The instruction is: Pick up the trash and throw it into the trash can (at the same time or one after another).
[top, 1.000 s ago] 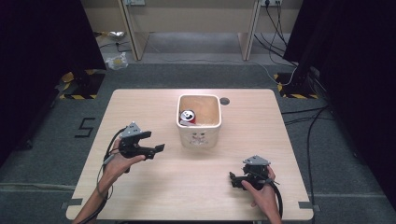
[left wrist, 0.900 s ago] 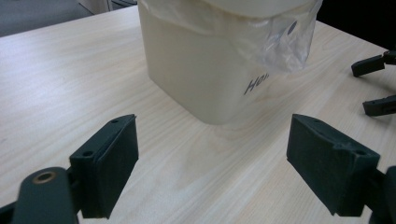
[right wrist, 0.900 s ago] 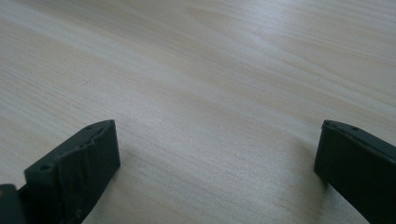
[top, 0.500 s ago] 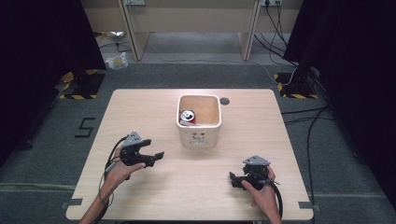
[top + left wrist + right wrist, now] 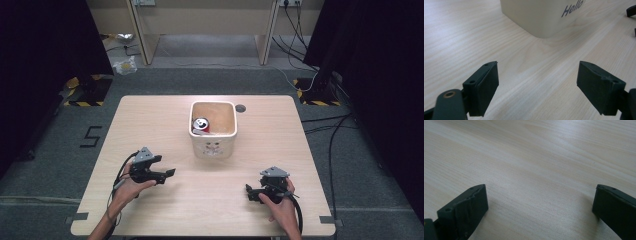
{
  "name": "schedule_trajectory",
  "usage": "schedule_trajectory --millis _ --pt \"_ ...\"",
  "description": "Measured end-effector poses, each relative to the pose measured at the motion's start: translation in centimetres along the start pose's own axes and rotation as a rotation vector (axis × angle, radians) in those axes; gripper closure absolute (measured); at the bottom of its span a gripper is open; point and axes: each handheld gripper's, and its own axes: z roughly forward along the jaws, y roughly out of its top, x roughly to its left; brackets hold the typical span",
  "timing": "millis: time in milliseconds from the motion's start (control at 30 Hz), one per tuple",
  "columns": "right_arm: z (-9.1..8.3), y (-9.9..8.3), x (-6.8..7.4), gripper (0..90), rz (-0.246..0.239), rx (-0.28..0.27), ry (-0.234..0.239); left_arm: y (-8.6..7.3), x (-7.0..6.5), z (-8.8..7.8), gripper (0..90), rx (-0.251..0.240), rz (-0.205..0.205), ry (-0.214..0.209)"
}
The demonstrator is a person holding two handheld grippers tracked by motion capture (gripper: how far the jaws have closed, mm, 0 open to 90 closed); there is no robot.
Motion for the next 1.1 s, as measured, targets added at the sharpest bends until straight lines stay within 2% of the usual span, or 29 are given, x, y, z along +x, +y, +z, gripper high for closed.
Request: schedule_trajectory --millis 467,833,1100 --pt "0.0 0.0 0.0 0.3 0.0 0.0 0.0 -1.8 -0.6 0.4 17.5 0.061 0.02 0.018" --pt "0.0 0.0 0.0 0.3 0.0 -0.001 -0.001 -2.6 -1.3 0.2 17.1 0.108 0.06 0.034" --pt "0.0 0.0 0.0 0.3 -0.002 0.0 0.0 -3.2 -1.8 -0.1 17.1 0.124 0.082 0.054"
